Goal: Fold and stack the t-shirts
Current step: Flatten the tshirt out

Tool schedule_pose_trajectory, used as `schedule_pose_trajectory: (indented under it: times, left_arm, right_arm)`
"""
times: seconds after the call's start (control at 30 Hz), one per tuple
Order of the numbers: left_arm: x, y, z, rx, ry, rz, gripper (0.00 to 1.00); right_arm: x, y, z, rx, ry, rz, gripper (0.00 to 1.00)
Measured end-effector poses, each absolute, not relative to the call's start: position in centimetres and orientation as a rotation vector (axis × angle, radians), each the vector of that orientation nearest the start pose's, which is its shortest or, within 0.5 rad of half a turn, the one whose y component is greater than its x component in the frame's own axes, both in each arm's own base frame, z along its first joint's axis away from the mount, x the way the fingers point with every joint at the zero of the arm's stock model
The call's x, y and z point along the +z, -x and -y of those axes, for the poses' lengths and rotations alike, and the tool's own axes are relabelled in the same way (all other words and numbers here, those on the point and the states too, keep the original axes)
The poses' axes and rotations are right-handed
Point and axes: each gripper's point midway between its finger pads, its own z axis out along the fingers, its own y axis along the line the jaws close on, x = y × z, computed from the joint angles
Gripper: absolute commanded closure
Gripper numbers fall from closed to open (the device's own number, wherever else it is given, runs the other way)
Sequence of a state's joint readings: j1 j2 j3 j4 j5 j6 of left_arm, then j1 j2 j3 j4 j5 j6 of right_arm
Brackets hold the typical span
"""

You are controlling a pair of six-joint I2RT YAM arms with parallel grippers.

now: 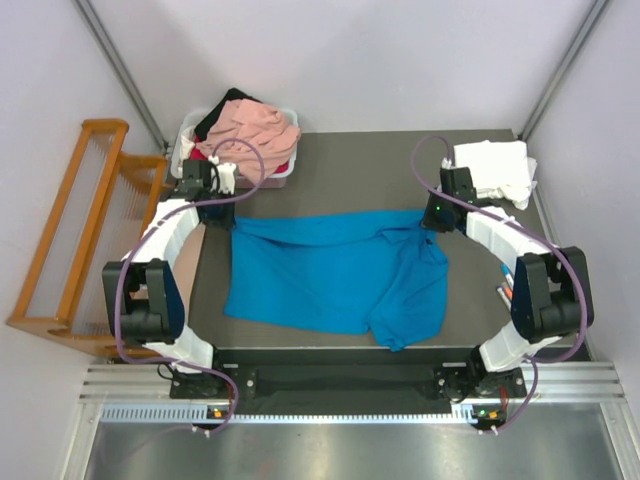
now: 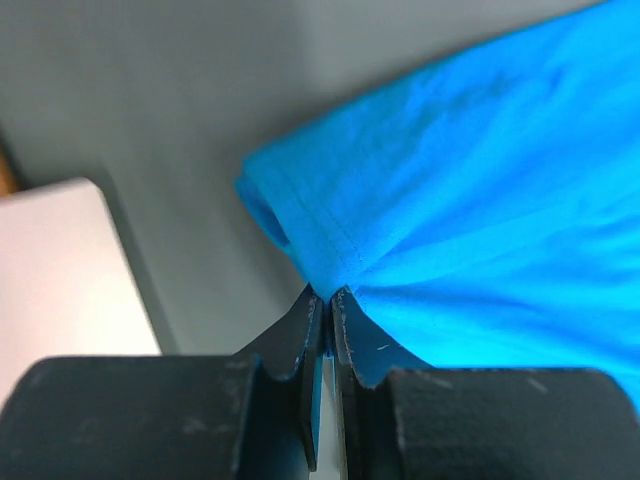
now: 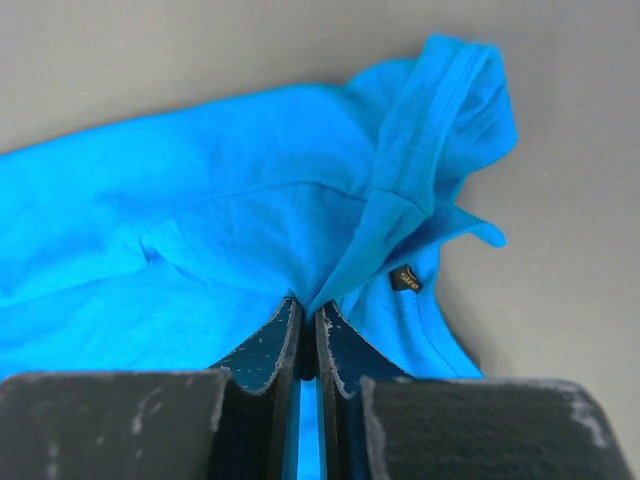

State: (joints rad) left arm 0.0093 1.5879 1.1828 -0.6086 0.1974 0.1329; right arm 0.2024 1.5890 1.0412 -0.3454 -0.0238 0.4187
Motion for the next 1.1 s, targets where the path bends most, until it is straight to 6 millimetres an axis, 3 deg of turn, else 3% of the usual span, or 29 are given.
schedule_pose_trajectory:
  times: [0.1, 0.2, 0.33, 0.47, 0.9, 1.1]
  left_arm:
    - [13.2, -38.2, 2.8, -0.211, -0.240, -2.491, 0.89]
    - [14.3, -38.0, 3.1, -0.217, -0.248, -2.469, 0.89]
    - [13.2, -37.2, 3.1, -0.222, -0.251, -2.502, 0.89]
    - [11.7, -35.8, 3.1, -0.229, -0.262, -2.555, 0.77]
    - [11.2, -35.5, 3.1, -0.228, -0.273, -2.566, 0.80]
    - [9.9, -34.6, 3.1, -0.238, -0.274, -2.597, 0.61]
  right_arm:
    - [9.7, -38.3, -10.1, 0.307, -0.247, -2.442, 0.98]
    - [10.7, -38.7, -10.2, 0.314, -0.239, -2.417, 0.99]
    - [10.7, -38.6, -10.3, 0.313, -0.237, -2.419, 0.99]
    - [10.6, -38.5, -10.2, 0.310, -0.238, -2.427, 1.00]
    - [10.6, -38.5, -10.2, 0.311, -0.238, -2.426, 1.00]
    - [10.6, -38.5, -10.2, 0.311, -0.238, -2.426, 1.00]
